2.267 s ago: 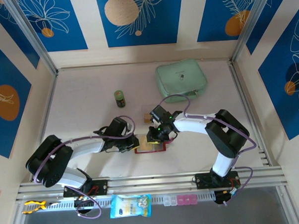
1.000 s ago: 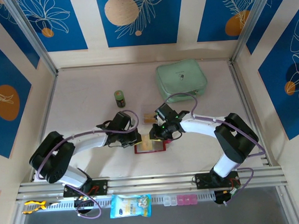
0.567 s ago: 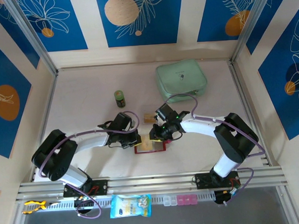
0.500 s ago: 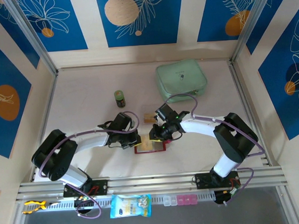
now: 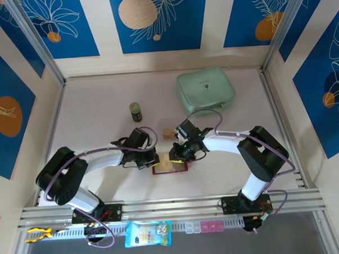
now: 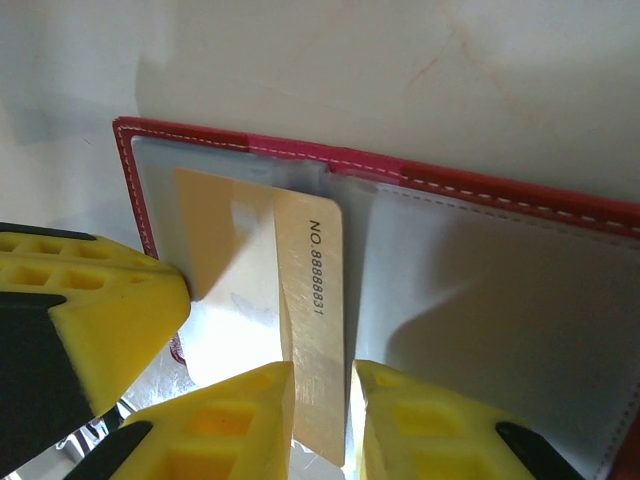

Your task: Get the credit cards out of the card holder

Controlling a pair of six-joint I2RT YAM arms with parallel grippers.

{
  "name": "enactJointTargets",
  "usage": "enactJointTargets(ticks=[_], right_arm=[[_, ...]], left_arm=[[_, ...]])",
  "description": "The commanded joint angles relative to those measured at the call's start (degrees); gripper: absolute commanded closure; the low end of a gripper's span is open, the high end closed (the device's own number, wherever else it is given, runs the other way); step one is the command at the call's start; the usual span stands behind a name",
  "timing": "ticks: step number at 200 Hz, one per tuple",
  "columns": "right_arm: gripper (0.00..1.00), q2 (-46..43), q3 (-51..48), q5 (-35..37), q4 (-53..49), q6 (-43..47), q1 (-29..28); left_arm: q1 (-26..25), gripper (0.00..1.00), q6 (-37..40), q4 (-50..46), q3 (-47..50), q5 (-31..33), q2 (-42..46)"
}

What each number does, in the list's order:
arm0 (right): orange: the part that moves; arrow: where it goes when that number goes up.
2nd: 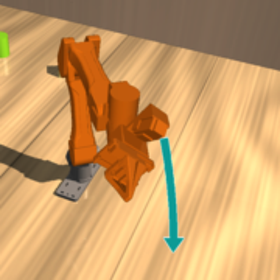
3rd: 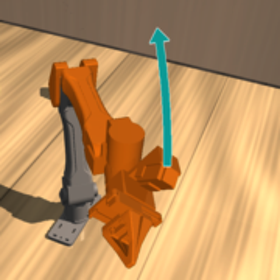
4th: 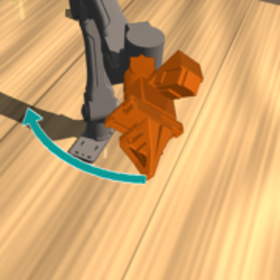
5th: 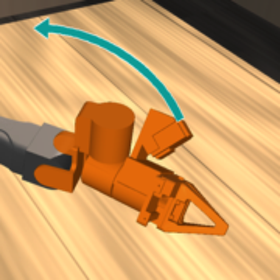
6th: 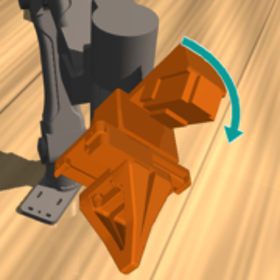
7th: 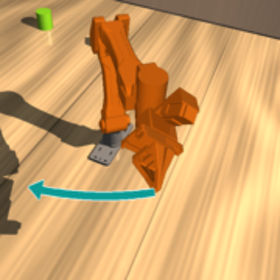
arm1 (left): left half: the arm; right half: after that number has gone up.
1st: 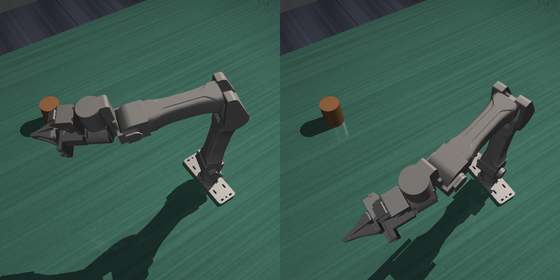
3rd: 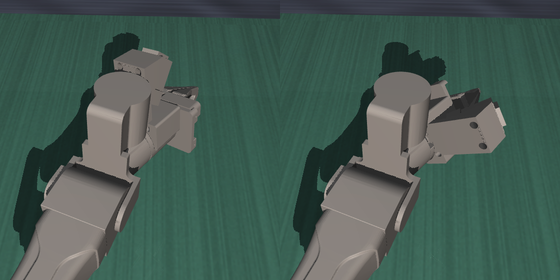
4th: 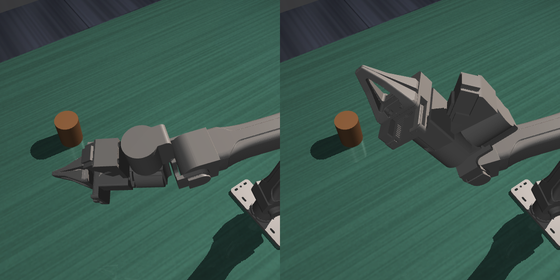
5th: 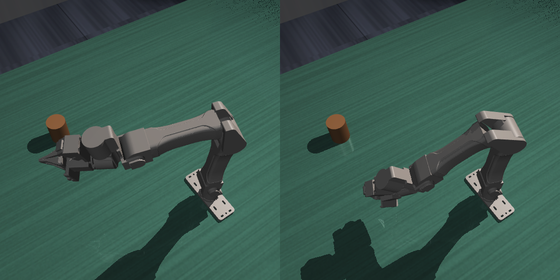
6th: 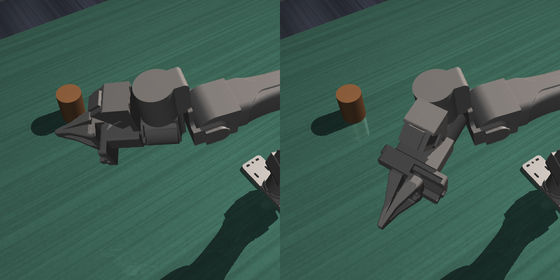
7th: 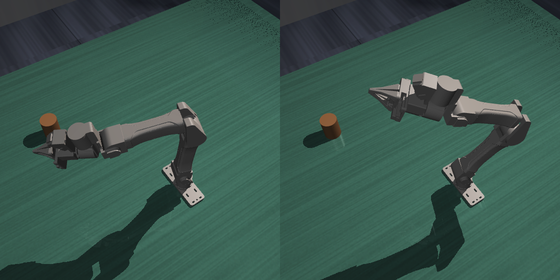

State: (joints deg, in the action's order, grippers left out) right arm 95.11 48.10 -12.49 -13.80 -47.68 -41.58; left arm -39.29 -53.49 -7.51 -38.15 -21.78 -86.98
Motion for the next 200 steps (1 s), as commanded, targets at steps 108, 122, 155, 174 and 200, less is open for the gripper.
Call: enactJointTargets(ticks=[108,122,155,174,200], right_arm=[[0.79,1.9,-3.2,-4.9,5.7,-2.1,1.0],[0.80,2.1,-3.4,-5.6,6.4,-2.5,1.2],[0.82,2.1,-3.8,-6.5,7.3,-2.9,1.3],[0.83,2.2,-3.8,-6.8,7.5,-2.9,1.3],[0.85,2.2,-3.8,-7.1,7.7,-3.2,1.5]], left_arm=[[-0.4,1.00,0.5,-3.2,0.4,1.7,-2.2],[-0.3,1.00,0.7,-3.2,0.4,1.5,-2.4],[-0.4,1.00,0.7,-3.1,0.6,1.5,-2.5],[-0.3,1.00,0.7,-3.0,0.6,1.5,-2.5],[-0.4,1.00,0.8,-3.1,0.3,1.3,-2.7]])
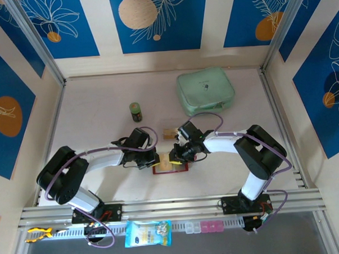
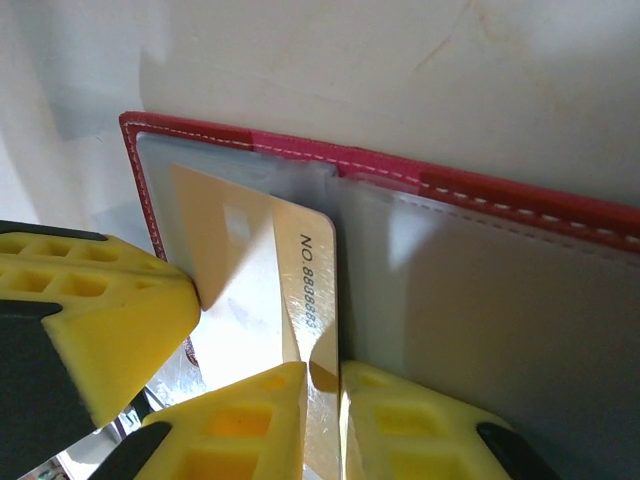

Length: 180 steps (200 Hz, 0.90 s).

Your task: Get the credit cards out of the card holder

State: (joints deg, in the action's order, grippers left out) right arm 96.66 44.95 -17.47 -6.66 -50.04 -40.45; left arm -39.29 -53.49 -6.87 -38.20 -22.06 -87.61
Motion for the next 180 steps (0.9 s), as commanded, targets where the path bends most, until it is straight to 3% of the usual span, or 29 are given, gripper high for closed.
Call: enactJointTargets(ticks=[1,112,180], right_arm=[[0.85,0.6,-0.7,-2.1,0.6,-0.8,0.4],[0.86,0.2,-0.6,-4.0,2.5,-0.9,0.6],[0.92,-2.1,-1.9,-2.1,0.3,-0.5,1.1]], left_arm=[[-0.3,1.00,0.8,-3.8,0.3,1.7,-2.1],[-0.3,1.00,1.3,-3.9,0.0,1.4,-2.2],[-0.4,1.00,1.3,-3.7,0.5,1.6,-1.8]])
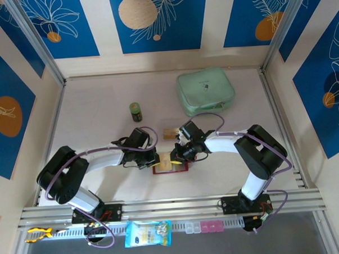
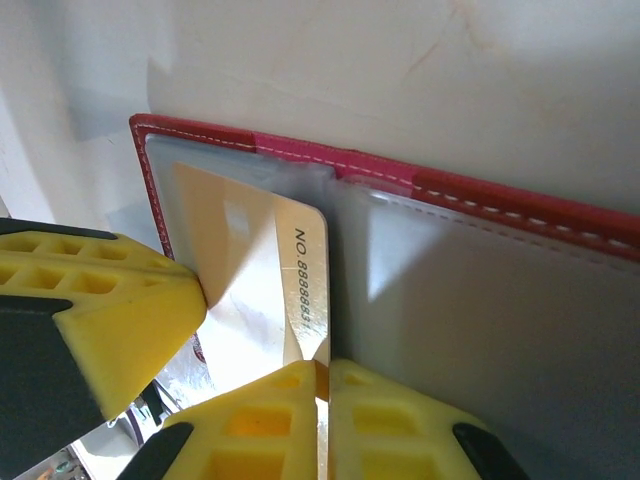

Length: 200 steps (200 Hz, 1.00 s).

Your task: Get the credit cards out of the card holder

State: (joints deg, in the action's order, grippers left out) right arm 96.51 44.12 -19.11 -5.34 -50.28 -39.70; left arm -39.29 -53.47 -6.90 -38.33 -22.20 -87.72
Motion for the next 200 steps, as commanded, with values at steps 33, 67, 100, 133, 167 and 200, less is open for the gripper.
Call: enactJointTargets(ticks=[33,67,100,133,167,200], right_arm=[[0.94,-4.2,-1.1,0.9,-4.4,1.5,1.2],[0.95,-7.0,-0.9,2.7,-9.7,4.1,2.5],[0.95,-9.6,0.3,5.4,-15.6,7.0,3.1],[0.95,-10.0,1.5,6.2,-18.1,8.8,3.1],[0.95,-10.0,3.1,8.2,-20.5,10.3,3.1],[0.95,-9.6,4.3,8.4,-20.7,10.6,2.7]], left_arm=[[-0.3,1.00,1.1,-3.6,0.6,1.9,-1.5],[-0.4,1.00,0.9,-3.6,0.7,2.0,-1.1],[-0.3,1.00,0.8,-3.4,1.0,2.1,-0.6],[-0.3,1.00,0.5,-2.8,1.2,1.8,-0.6],[-0.4,1.00,0.5,-2.8,1.1,1.8,-0.4],[-0.3,1.00,0.4,-2.5,1.1,1.5,-0.6]])
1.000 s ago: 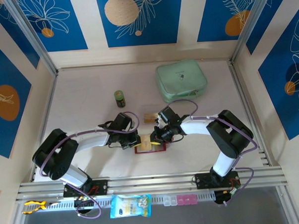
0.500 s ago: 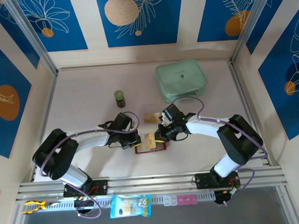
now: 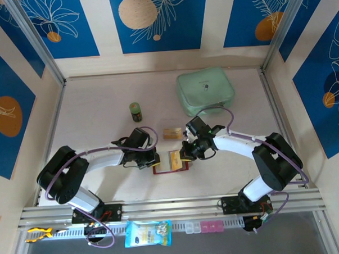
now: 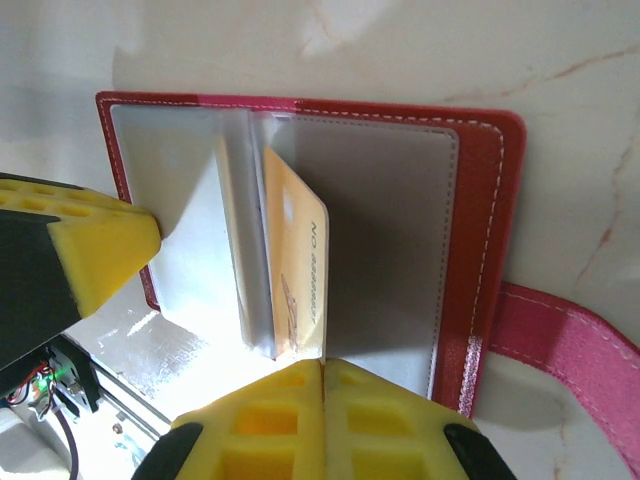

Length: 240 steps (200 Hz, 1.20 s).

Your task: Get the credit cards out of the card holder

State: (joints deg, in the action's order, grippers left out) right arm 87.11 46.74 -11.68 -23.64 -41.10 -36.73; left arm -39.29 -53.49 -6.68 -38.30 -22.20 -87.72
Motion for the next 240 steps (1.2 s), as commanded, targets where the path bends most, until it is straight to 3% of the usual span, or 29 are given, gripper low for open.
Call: enactJointTargets(ticks=[1,90,184,213,240], right_arm=[[0.95,-0.2,1.7,1.0,-2.4,1.3,-0.3],[0.89,2.8,3.5,1.0,-0.3,-1.2,-3.7],[0.98,-0.2,4.6,3.8,-3.6,-0.5,-3.8],[0.99,-3.7,7.8,5.4,-9.3,4.2,-3.0],[1.00,-5.3,11.3,1.5,-13.6,19.0,-2.5]], left_arm=[[-0.3,1.00,0.5,-2.7,1.0,1.5,-0.5],[-0.3,1.00,0.1,-1.8,1.3,1.0,-0.8],[-0.3,1.00,0.2,-2.0,0.8,1.0,-0.2],[-0.3,1.00,0.5,-2.5,0.0,0.9,0.6],[-0.4,1.00,0.6,-1.9,-0.3,0.8,1.7]])
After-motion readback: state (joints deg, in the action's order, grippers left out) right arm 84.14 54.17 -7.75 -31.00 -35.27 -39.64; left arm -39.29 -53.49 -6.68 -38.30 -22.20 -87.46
